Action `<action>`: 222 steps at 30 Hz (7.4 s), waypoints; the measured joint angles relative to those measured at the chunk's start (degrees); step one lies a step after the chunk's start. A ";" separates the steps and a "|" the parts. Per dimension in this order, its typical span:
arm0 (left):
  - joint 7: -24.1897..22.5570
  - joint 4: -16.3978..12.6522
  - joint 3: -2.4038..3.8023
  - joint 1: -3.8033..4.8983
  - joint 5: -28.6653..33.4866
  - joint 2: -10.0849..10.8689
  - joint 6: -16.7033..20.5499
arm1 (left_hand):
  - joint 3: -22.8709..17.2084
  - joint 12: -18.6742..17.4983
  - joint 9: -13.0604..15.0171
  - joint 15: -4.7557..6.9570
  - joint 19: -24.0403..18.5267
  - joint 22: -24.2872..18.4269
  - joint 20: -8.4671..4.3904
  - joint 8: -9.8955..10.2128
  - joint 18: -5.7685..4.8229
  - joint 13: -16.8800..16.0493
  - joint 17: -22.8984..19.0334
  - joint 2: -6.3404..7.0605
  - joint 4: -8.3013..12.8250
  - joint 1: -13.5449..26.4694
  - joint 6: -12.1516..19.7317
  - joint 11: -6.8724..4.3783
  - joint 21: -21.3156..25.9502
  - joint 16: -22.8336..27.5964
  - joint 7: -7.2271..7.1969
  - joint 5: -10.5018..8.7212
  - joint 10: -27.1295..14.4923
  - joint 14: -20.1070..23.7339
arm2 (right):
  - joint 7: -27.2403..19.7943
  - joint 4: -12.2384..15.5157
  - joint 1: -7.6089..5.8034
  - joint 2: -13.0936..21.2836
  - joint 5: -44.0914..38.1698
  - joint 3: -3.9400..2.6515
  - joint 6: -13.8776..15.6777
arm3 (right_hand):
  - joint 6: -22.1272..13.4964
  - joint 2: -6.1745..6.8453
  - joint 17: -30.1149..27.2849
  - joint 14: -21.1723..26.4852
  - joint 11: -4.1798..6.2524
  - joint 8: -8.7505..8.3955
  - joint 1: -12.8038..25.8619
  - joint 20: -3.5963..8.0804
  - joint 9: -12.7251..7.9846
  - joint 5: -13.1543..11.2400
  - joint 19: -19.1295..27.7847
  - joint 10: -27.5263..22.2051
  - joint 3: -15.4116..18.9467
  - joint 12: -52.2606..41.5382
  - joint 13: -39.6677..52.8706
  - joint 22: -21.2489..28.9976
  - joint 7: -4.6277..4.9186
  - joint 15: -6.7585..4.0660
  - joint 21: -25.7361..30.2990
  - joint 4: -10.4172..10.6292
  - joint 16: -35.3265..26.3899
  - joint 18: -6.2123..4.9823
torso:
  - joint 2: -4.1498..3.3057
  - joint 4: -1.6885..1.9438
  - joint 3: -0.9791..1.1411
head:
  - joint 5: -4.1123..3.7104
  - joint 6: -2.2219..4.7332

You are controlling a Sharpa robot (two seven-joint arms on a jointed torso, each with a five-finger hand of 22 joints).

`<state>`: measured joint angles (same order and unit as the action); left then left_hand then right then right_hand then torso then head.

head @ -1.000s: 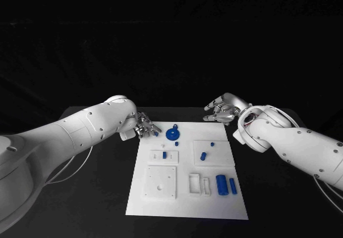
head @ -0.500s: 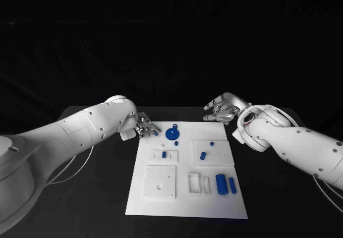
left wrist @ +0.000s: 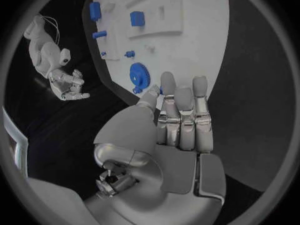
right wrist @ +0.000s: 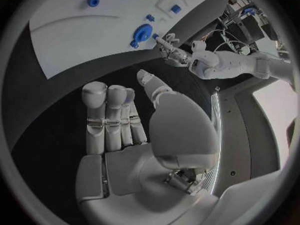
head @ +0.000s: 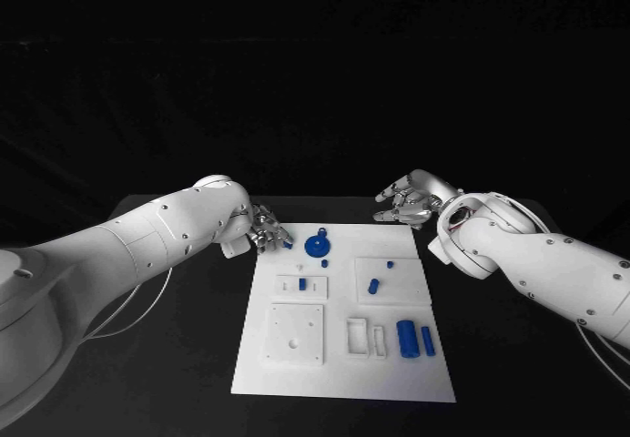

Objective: Assemble the parts on the task board

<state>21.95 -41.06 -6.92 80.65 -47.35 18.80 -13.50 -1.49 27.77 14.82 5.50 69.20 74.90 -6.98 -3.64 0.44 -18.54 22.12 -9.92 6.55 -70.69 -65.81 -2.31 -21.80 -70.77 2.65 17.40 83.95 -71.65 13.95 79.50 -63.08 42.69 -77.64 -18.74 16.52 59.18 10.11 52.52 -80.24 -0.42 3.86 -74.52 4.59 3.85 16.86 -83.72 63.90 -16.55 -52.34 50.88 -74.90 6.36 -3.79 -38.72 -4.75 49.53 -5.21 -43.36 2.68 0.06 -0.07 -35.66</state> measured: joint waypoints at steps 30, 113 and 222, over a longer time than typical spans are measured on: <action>2.59 -16.52 -0.09 0.80 5.20 9.89 5.92 | -17.21 1.78 10.73 1.03 -0.39 0.03 -0.64 -0.20 0.00 0.57 1.84 6.93 1.30 7.26 -2.59 -0.43 -4.68 -0.45 1.56 4.55 0.61 -1.67 | 0.00 -0.21 0.00 0.59 0.16 0.00 -0.04 | 0.00 0.00 0.10 0.00 0.00 0.00 0.00 0.21 0.00 0.23 -0.21 0.00 0.00 0.00 0.00 -0.04 0.00 0.00 -0.35 0.00 0.00 0.01 | 0.79 0.43 -0.14 | 0.47 -0.44; 7.43 -39.04 -6.47 -0.82 -9.28 18.40 21.04 | -20.65 5.55 18.67 1.66 0.62 0.03 -1.63 -0.19 0.00 1.52 4.72 9.90 2.11 9.67 -3.91 -0.54 -5.57 0.93 1.40 9.60 1.35 -4.33 | -0.04 -0.33 0.33 1.66 0.83 0.00 -0.28 | 0.00 0.00 0.07 0.00 0.00 0.00 0.00 0.21 0.00 0.49 -0.21 0.00 0.00 0.00 0.01 -0.01 0.00 0.00 -0.34 0.00 0.00 0.00 | 1.17 0.46 -0.07 | 1.05 -1.99; 8.39 -43.74 -6.81 -2.89 -10.51 20.80 31.23 | -22.03 10.88 22.47 1.66 1.65 0.01 -2.23 -0.31 0.00 0.42 8.11 12.10 2.47 10.16 -3.98 -0.94 -8.68 -0.63 1.33 12.14 1.75 -6.00 | -0.07 -0.43 0.35 2.09 1.18 0.00 -0.81 | 0.00 0.00 0.06 0.00 0.00 0.00 0.45 0.21 0.00 0.45 -0.21 0.00 -0.15 0.00 0.01 -0.03 0.00 0.00 -0.34 0.16 0.00 0.00 | 1.16 0.48 -0.10 | 1.40 -2.65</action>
<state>30.34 -84.80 -13.73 77.76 -57.86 39.60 17.73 -23.52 38.65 37.30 7.16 70.85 74.91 -9.22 -3.94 0.44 -18.12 30.23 2.18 9.03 -60.53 -69.78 -3.25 -30.48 -71.40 3.98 29.55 85.70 -77.65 13.88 79.07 -62.73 44.78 -76.46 -18.74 15.71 59.18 10.11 52.59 -80.24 -0.43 3.86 -74.07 4.80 3.86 17.31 -83.93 63.90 -16.70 -52.34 50.89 -74.93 6.36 -3.79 -39.06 -4.59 49.53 -5.21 -42.20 3.16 -0.04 1.33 -38.31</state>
